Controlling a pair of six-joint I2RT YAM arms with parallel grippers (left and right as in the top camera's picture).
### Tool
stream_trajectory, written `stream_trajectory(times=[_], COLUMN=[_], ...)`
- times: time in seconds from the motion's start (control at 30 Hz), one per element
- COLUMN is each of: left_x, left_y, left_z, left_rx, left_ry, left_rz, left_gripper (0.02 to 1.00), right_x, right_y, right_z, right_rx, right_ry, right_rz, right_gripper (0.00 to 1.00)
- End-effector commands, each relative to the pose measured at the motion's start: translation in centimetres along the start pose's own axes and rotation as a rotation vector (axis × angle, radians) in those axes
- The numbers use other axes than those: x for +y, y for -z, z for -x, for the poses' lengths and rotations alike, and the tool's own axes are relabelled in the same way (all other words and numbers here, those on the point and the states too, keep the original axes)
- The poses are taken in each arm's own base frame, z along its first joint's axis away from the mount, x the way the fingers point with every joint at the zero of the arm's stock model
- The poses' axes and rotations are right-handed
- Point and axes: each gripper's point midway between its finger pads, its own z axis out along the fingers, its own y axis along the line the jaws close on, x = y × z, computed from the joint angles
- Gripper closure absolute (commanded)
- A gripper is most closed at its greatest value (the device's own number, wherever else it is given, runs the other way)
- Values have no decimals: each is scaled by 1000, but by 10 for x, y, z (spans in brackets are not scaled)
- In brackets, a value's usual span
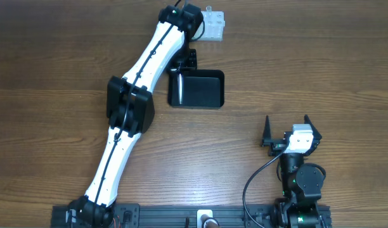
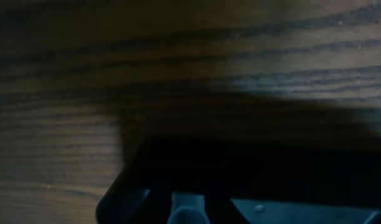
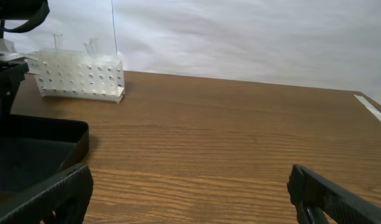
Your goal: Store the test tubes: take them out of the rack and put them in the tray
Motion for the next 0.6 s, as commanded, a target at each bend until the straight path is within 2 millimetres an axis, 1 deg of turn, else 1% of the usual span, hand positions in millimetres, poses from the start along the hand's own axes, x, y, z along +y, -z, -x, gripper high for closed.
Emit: stream_trajectory(times=[0.03,0.17,0.2,0.27,0.4,0.5,0.6], left_x=[-2,-4,-3,-4,-6,-8,-9], left_y=[-8,-8,-8,-8,-8,-6,3], left_z=[5,7,7,7,5,2,-2], left_rx=[-3,-11,-12,-12,-11,-6,-6], left_ry=[-8,-36,-36,-37,-43,-49,-54], left_rz=[-11,-15,-12,-13,-11,-9,-8], left_gripper=[879,877,851,755,660,658,654], right_x=[-1,-1,-1,-1,-1,-1,-1], right_y=[0,0,0,0,0,0,0], right_z=[-1,-1,-1,-1,-1,-1,-1], right_rx=[-2,-2,-2,-2,-2,-2,-2], right_ry=[4,4,4,4,4,4,4], right_rz=[-2,-2,-2,-2,-2,-2,-2], right_gripper=[9,7,9,7,9,9,7])
